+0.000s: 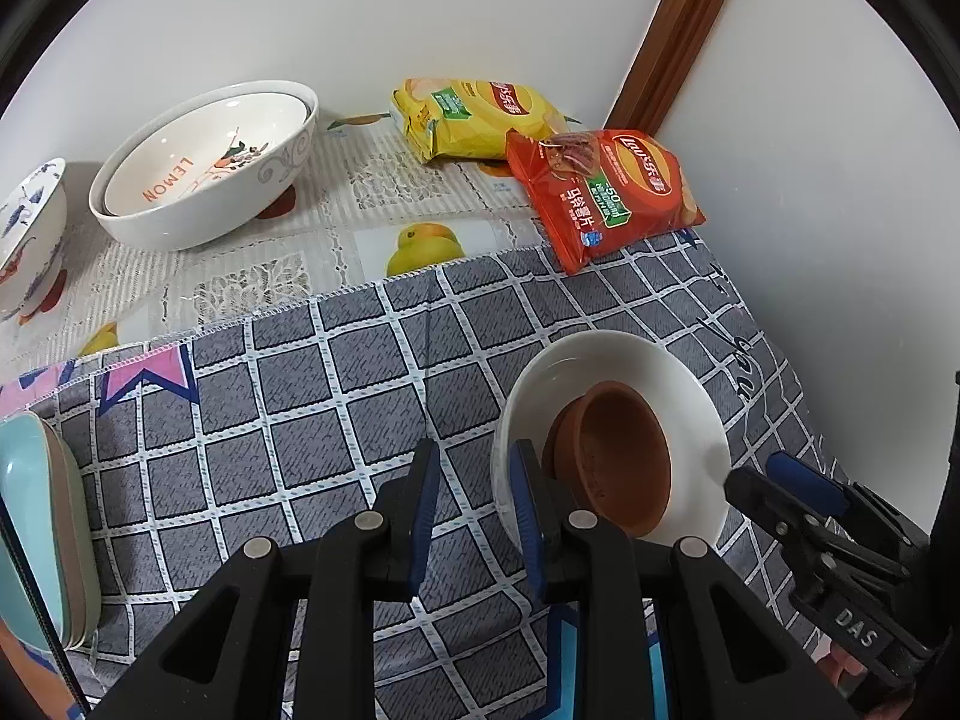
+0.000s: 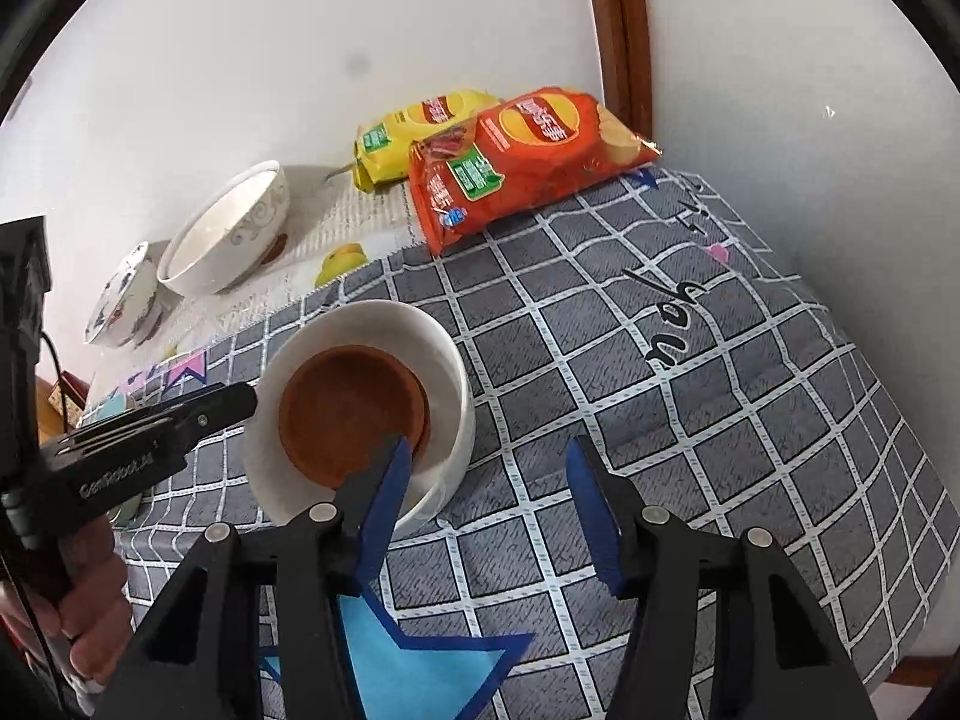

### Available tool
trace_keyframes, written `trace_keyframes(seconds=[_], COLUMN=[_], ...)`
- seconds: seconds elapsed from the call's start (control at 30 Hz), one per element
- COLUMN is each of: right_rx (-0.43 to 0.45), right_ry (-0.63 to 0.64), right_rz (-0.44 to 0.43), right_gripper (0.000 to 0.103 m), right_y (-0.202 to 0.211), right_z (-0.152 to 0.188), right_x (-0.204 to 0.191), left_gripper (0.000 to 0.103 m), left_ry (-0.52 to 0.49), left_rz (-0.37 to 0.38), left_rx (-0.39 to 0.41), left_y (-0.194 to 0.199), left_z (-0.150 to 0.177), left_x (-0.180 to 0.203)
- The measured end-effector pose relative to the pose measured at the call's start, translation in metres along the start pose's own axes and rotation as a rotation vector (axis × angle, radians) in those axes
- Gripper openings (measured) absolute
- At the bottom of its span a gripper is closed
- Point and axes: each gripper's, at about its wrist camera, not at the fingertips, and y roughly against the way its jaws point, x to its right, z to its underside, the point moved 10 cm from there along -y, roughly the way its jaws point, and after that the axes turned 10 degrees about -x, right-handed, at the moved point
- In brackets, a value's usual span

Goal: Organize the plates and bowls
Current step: 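Grasp the white bowl rim with the left gripper while the right gripper grips its opposite rim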

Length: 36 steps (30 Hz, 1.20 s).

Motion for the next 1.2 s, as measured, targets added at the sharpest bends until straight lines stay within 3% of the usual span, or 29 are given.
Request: trace_keyframes(seconds=[0.27, 0.67, 1.2], right_rx=[-0.044, -0.064, -0.082], right_ry=[-0.026, 0.005, 0.001], right_rz=[-0.011, 0.072, 0.064], right_gripper=[0.048, 0.047, 0.047], right_y=[-0.018, -0.029, -0.040], right_z=[-0.001, -0.004, -0.008], right_x=[0.003, 0.002, 0.004], left_gripper=[0.023, 0.025, 0.032], left_ry=[-0.013, -0.025, -0.036], left_rz=[-0.002, -0.011, -0.033], left_rx=[-0.015, -0.041, -0.072], left_y=[-0.008, -0.019, -0.036], left_z=[0.000, 0.003, 0.006], left_x=[0.001, 0.003, 0.005])
